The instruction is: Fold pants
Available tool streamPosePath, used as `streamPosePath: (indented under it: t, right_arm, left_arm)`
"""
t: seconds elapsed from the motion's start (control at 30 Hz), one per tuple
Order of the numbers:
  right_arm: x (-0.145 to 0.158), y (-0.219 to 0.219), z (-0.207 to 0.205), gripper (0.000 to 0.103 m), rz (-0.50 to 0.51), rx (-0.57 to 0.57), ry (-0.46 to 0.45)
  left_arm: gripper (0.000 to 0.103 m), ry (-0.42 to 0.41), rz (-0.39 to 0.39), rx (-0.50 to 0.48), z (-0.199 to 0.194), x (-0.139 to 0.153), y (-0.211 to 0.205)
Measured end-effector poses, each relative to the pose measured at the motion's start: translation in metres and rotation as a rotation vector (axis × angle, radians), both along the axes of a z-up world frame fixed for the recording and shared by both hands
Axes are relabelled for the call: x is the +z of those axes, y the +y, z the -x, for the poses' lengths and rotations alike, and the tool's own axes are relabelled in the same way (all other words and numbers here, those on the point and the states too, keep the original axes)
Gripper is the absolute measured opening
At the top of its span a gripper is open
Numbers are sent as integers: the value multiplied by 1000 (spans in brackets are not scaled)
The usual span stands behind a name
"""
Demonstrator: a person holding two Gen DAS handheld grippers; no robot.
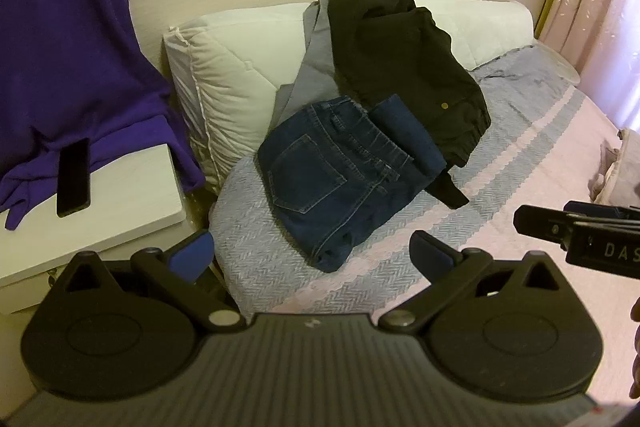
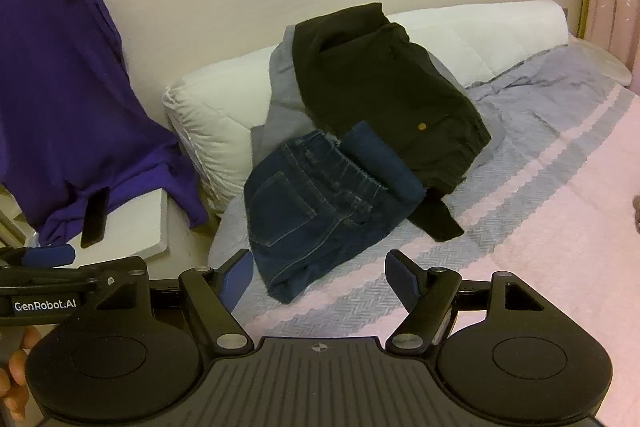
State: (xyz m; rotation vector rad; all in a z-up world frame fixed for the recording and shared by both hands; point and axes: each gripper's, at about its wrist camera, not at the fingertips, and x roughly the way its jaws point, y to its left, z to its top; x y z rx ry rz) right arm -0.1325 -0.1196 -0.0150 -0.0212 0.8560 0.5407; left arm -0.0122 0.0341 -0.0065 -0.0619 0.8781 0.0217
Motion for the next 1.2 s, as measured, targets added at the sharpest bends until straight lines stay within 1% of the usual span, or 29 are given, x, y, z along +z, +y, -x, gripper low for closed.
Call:
streamPosePath:
  t: [0.33,1.2]
  right_arm:
    - [-2,4,4,70,6,8,0]
    - [0,5,5,70,15,11,7]
  left_arm:
    - [102,0,5,7,5,-3,5]
    - [102,4,2,6,4,-3,-2]
